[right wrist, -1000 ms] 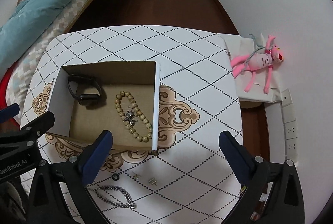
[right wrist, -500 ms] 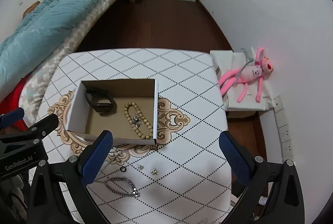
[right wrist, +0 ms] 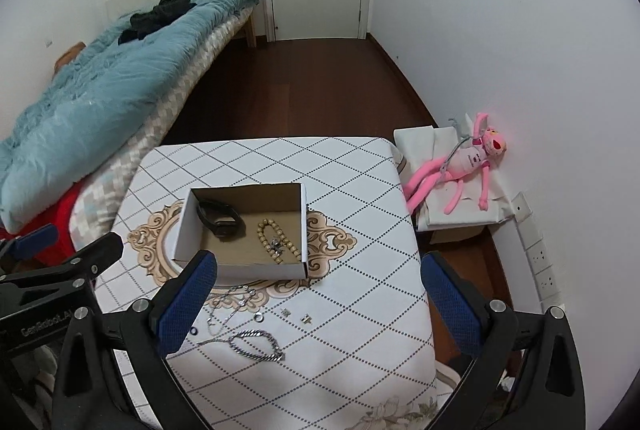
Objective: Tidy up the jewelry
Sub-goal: 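Lift both open tools up out of the box, then grasp the silver chain bracelet with the right tool while the left tool grasps a small black ring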
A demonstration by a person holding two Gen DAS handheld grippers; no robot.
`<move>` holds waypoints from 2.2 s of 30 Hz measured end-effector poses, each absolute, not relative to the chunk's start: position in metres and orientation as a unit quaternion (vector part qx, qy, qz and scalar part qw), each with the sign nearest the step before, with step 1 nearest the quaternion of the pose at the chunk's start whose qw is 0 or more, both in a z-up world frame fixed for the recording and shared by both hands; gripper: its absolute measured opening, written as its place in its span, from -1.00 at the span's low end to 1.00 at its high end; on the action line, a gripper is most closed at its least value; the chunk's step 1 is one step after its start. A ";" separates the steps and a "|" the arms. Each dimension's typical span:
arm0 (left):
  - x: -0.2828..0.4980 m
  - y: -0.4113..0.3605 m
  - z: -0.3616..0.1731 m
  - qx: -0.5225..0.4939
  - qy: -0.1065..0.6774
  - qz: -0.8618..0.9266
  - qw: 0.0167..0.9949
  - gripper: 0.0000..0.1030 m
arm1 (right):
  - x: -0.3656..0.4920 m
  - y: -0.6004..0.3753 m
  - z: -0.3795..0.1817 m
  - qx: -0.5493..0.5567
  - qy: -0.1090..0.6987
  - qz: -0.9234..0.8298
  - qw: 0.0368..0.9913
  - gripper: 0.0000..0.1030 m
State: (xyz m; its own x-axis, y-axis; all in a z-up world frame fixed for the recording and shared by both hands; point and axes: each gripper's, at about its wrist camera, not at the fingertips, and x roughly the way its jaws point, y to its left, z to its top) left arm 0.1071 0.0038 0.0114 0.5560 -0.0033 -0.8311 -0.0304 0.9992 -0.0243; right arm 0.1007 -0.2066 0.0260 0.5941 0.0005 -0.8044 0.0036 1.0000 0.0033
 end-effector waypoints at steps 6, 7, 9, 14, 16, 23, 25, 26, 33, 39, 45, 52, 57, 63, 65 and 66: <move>0.095 0.015 -0.032 0.007 0.502 0.044 0.863 1.00 | 0.093 -0.211 -0.025 0.033 0.511 0.014 0.859 0.99; 0.094 0.018 -0.043 0.009 0.511 0.051 0.858 1.00 | 0.092 -0.211 -0.038 0.041 0.521 0.016 0.852 0.99; 0.091 0.027 -0.071 0.010 0.535 0.065 0.842 1.00 | 0.091 -0.213 -0.071 0.062 0.548 0.023 0.834 0.83; 0.087 0.045 -0.129 0.004 0.587 0.080 0.806 0.98 | 0.094 -0.206 -0.147 0.087 0.602 0.032 0.793 0.50; 0.085 0.048 -0.147 0.005 0.602 0.079 0.795 0.98 | 0.095 -0.202 -0.166 0.084 0.613 0.033 0.785 0.46; 0.085 0.041 -0.173 0.011 0.618 0.055 0.784 0.95 | 0.101 -0.175 -0.197 0.025 0.619 0.037 0.784 0.07; 0.085 0.038 -0.176 0.011 0.620 0.047 0.783 0.95 | 0.100 -0.165 -0.199 -0.004 0.617 0.036 0.786 0.02; 0.085 0.035 -0.177 0.012 0.620 0.043 0.783 0.95 | 0.098 -0.160 -0.201 -0.020 0.615 0.035 0.787 0.02; 0.090 0.017 -0.172 0.020 0.615 0.020 0.788 0.93 | 0.090 -0.171 -0.197 -0.008 0.610 0.034 0.791 -0.84; 0.096 0.006 -0.174 0.018 0.614 0.009 0.789 0.93 | 0.085 -0.222 -0.185 0.038 0.608 0.003 0.793 -0.84; 0.098 -0.014 -0.178 0.032 0.617 -0.003 0.786 0.52 | 0.083 -0.248 -0.186 0.064 0.610 -0.021 0.790 -0.84; 0.097 -0.029 -0.179 0.034 0.619 -0.028 0.784 -0.54 | 0.091 -0.251 -0.188 0.071 0.612 -0.022 0.787 -0.84; 0.096 -0.032 -0.178 0.033 0.616 -0.034 0.786 -0.81 | 0.090 -0.247 -0.185 0.075 0.608 -0.016 0.790 -0.84; 0.099 -0.026 -0.168 0.027 0.605 -0.036 0.795 -0.81 | 0.088 -0.235 -0.163 0.084 0.595 0.009 0.800 -0.84; 0.097 -0.024 -0.159 0.025 0.597 -0.038 0.801 -0.81 | 0.087 -0.230 -0.152 0.086 0.587 0.019 0.805 -0.84; 0.097 -0.022 -0.155 0.022 0.594 -0.041 0.803 -0.81 | 0.087 -0.228 -0.147 0.086 0.584 0.023 0.807 -0.84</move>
